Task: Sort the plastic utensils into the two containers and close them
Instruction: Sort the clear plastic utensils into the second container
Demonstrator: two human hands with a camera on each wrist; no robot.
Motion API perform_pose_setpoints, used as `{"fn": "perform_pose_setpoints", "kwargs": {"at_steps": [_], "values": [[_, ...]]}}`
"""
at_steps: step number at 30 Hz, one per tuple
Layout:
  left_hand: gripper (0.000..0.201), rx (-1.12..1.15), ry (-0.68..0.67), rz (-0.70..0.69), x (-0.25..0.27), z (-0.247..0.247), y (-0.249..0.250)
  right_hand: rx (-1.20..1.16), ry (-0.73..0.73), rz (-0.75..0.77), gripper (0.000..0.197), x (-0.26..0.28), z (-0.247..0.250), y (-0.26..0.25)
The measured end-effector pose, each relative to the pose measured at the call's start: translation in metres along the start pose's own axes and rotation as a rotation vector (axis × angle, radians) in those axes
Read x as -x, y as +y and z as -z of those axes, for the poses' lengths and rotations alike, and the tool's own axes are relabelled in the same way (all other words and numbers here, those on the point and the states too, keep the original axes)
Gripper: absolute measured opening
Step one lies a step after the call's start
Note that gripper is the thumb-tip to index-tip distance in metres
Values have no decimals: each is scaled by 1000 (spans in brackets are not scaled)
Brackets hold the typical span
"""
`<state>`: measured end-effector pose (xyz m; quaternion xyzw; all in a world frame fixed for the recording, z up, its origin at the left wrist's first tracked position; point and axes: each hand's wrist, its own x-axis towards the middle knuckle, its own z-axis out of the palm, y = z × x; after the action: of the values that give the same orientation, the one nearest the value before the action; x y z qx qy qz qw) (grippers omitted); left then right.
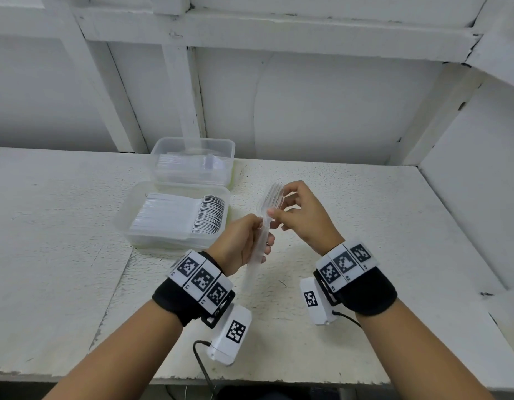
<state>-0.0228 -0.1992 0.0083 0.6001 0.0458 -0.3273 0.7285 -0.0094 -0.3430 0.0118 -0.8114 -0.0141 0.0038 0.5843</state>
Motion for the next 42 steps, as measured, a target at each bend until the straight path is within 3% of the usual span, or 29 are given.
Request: {"fn": "perform_pose_setpoints", "kwargs": {"at_steps": [3,6,10,14,17,20,24,28,32,36,39,42], "values": [[19,-163,40,-27,-3,-2,1,46,14,-10,53,-3,2,3],[5,-465,112,-100,-7,-1,1,131,-20,49,63,-6,7,1],[15,-915,159,-185,-12,3,4,431,-206,185,41,-10,18,-7],[29,-1158,137,-227,-15,8,12,598,-394,139,32,-16,27,-14],[31,-1264,92,-230,-16,14,19,574,-428,72,27,-20,30,-18],[32,-1396,70,-229,-12,23,31,566,-432,100,25,-25,31,-20],[25,-1692,77,-249,-4,42,50,510,-424,105,20,-38,35,-27],[32,-2007,82,-300,-7,56,67,635,-544,134,19,-57,24,-40],[31,-2018,150,-349,-15,77,95,621,-618,145,22,-84,4,-52],[30,-1948,233,-346,-29,109,122,578,-557,217,22,-115,-15,-60],[38,-1715,318,-299,-45,143,142,685,-513,304,27,-150,-32,-67],[56,-1378,354,-157,-52,182,168,780,-458,339,29,-189,-47,-68]]}}
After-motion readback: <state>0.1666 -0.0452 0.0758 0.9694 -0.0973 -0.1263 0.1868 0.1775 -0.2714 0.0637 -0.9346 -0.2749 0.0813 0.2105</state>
